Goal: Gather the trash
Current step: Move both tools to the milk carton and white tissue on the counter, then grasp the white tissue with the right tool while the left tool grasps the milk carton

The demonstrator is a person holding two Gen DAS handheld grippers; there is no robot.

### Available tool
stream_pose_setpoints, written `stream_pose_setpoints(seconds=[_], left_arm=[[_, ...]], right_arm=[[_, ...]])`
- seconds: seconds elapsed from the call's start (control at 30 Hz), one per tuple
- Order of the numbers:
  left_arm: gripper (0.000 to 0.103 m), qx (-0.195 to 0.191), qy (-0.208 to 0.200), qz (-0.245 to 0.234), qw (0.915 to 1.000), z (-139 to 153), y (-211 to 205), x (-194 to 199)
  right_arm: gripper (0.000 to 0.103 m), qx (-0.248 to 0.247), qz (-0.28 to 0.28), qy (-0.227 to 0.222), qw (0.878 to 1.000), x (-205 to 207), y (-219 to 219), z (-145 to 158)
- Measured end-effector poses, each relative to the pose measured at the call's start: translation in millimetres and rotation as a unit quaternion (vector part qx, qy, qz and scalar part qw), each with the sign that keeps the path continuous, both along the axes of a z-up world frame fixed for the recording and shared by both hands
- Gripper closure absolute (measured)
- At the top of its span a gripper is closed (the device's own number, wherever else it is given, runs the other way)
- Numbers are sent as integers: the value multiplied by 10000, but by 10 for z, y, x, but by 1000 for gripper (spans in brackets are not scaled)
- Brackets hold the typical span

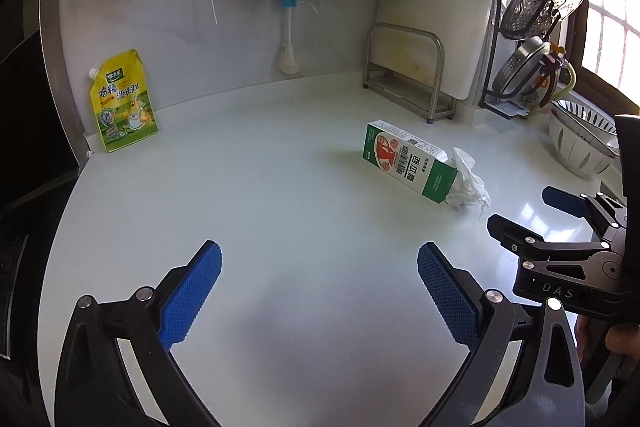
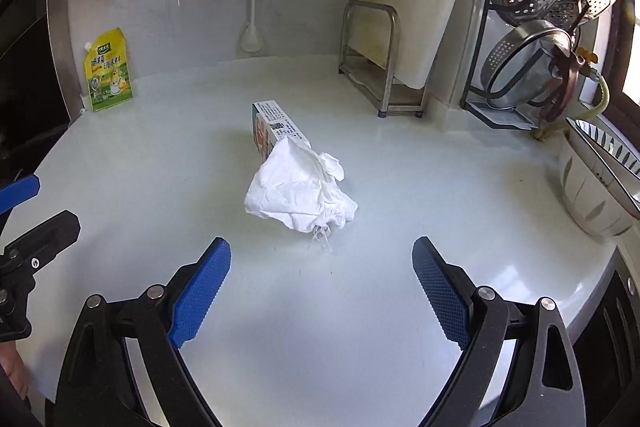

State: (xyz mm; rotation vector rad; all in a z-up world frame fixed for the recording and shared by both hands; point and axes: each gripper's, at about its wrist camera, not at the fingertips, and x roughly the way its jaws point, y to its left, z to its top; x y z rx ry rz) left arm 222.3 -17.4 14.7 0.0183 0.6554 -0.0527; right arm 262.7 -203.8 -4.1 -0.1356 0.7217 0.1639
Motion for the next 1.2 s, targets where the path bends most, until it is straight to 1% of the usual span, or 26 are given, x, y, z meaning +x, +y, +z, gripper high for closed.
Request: stream_pose_setpoints(seconds=[0.2, 0.43, 0.5, 0.53, 0.57, 0.6, 0.67, 0.73, 0.8, 0.9, 1.07, 1.2], left_arm=[[7, -197, 184, -48, 9996, -92, -1, 170], [7, -115, 167, -65, 9998, -88, -50, 216], [7, -65, 177, -80, 9998, -83, -86, 231], [7, -45, 178, -90, 9998, -82, -110, 239], [7, -23, 177, -89, 9998, -82, -137, 247], [7, -5, 184, -80, 9998, -81, -161, 262], [7, -19, 209, -90, 9997, -83, -229, 294], [6, -80, 278, -102, 9995, -96, -307, 342], [6, -195, 364, -123, 9991, -111, -387, 392], [6, -244, 440, -80, 9987, -138, -540, 466], [6, -113, 454, -16, 9989, -158, -851, 592], [6, -20, 408, 153, 9990, -146, -1066, 723]], right_arm=[[15, -304, -30, 220, 9993, 350, 148, -115], [16, -61, -4, 212, 9998, 536, 74, -169], [29, 14, 64, 228, 9997, 555, 57, -205], [44, 23, 99, 298, 9995, 570, 47, -233], [56, 55, 144, 387, 9991, 584, 45, -260], [61, 115, 181, 460, 9987, 599, 26, -283], [81, 336, 194, 502, 9980, 611, -40, -285], [88, 527, 213, 478, 9972, 600, -107, -261], [92, 759, 196, 439, 9960, 582, -196, -219], [93, 1014, 126, 294, 9943, 545, -349, -122], [93, 1270, -141, 1, 9918, 519, -717, 17], [93, 1510, -422, -94, 9876, 571, -998, 26]])
